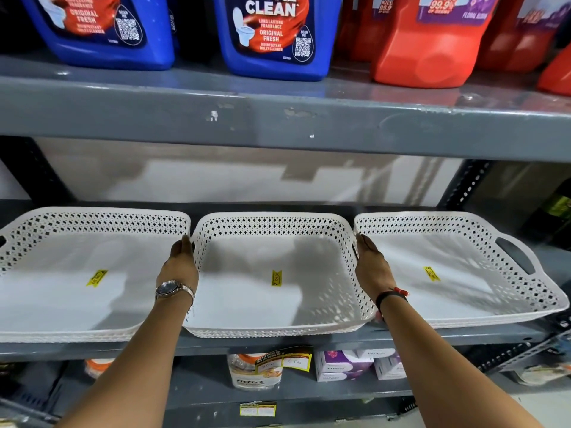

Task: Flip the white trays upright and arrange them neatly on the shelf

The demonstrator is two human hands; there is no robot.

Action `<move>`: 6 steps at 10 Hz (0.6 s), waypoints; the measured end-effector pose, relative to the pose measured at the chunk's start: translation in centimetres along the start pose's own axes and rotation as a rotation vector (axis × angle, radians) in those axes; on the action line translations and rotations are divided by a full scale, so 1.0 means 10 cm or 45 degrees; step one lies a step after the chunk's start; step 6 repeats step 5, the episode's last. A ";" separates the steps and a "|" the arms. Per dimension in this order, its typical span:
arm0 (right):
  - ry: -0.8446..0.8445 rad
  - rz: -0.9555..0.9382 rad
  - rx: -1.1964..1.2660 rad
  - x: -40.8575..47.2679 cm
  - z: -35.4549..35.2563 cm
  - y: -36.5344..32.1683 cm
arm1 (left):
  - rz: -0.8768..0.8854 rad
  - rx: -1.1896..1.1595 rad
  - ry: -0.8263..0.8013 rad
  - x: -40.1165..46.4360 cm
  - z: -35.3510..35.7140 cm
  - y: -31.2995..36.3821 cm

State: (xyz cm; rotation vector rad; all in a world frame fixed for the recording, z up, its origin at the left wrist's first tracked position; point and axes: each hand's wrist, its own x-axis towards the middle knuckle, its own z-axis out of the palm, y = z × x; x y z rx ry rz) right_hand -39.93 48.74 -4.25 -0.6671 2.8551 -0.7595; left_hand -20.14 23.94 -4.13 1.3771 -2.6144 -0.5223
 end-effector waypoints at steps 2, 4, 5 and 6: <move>0.004 -0.013 -0.005 0.00 0.00 0.02 | 0.006 -0.060 -0.013 0.06 0.02 -0.02; -0.061 -0.025 -0.162 -0.03 -0.02 0.00 | -0.017 0.037 -0.072 0.05 0.02 -0.04; 0.047 -0.084 -0.366 0.04 -0.09 -0.04 | 0.038 0.147 0.037 0.07 -0.04 0.03; 0.047 -0.084 -0.366 0.04 -0.09 -0.04 | 0.038 0.147 0.037 0.07 -0.04 0.03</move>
